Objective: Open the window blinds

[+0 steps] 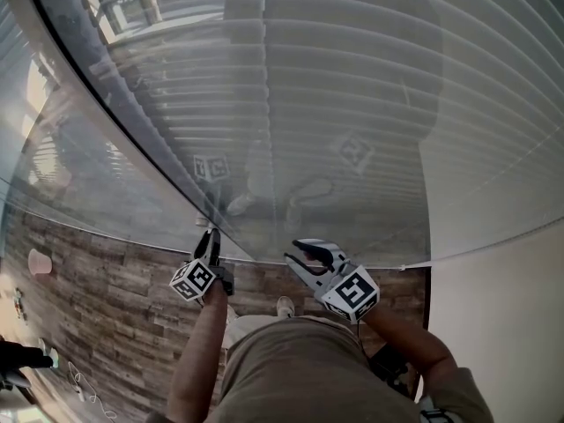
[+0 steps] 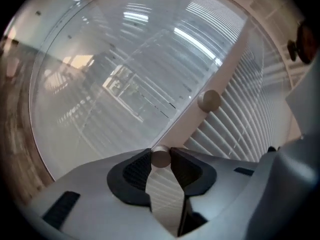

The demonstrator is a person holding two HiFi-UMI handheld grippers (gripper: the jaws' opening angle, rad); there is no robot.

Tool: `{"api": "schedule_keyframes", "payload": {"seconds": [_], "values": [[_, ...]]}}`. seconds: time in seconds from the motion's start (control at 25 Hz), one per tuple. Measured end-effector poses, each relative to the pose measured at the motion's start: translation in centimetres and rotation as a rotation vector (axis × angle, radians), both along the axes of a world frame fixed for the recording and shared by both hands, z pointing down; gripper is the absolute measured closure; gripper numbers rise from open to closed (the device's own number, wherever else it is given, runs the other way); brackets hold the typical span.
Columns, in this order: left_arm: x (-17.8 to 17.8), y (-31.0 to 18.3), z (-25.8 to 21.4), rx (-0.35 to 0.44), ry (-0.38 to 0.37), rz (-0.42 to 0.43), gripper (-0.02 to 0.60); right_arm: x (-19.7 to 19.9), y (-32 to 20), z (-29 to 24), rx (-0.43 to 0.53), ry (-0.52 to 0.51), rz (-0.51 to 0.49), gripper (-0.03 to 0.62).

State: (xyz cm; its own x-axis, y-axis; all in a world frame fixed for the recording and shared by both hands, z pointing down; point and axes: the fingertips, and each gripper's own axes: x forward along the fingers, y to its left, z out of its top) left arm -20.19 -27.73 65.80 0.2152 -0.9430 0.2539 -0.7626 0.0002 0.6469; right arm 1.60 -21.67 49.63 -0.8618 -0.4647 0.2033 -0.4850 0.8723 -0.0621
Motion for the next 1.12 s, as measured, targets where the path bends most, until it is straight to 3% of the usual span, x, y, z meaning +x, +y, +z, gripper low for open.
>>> {"api": "schedule_keyframes", "payload": {"seconds": [0.2,0.28,0.32,0.36,0.44,0.6,0.64,0.68,0.72,0.84,0.92,1.0,1.12], "values": [[0.6,0.1,-0.2,-0.014,-0.332,0.044,0.448,0.3,0.2,0.1,0.001,0.004,0.004,0.473],[0.6,0.1,-0.2,-0.014,-0.373,0.044,0.448,0.3,0.2,0.1,0.002,0.007,0.006,0.473],[0.6,0.1,-0.1,-0.01,-0.341,0.041,0.448,0.4,0.2,0.1,0.002,0.008,0.007,0.473],[0.4,0.1,0.0,-0.005,-0.263,0.036,0.448,0.4,0.2,0.1,0.002,0.009,0.007,0.473],[0.1,0.0,0.1,0.009,0.015,0.022,0.448,0.4,0.3,0.2,0.007,0.015,0.008,0.473],[-0.1,-0.1,0.7,0.037,0.802,-0.035,0.448,0.3,0.6,0.4,0.017,0.03,-0.001,0.473],[-0.2,-0.1,1.0,0.048,0.966,-0.053,0.448,0.2,0.6,0.3,0.018,0.027,-0.003,0.473],[-0.3,-0.1,1.3,0.061,1.057,-0.065,0.448,0.0,0.6,0.2,0.019,0.024,-0.006,0.473],[-0.4,-0.1,1.3,0.074,1.066,-0.068,0.448,-0.2,0.7,0.2,0.021,0.022,-0.01,0.473],[-0.6,-0.1,-0.3,0.126,0.842,-0.056,0.445,-0.6,0.9,0.0,0.025,0.021,-0.022,0.473],[-0.5,0.0,-1.6,0.171,0.651,-0.032,0.365,-0.6,1.0,0.0,0.024,0.021,-0.023,0.473],[-0.4,0.1,-1.7,0.17,0.399,-0.004,0.327,-0.6,1.0,0.1,0.018,0.022,-0.021,0.473],[0.0,0.4,-0.2,0.105,0.01,0.053,0.327,-0.3,1.2,0.5,0.011,0.026,-0.018,0.473]]}}
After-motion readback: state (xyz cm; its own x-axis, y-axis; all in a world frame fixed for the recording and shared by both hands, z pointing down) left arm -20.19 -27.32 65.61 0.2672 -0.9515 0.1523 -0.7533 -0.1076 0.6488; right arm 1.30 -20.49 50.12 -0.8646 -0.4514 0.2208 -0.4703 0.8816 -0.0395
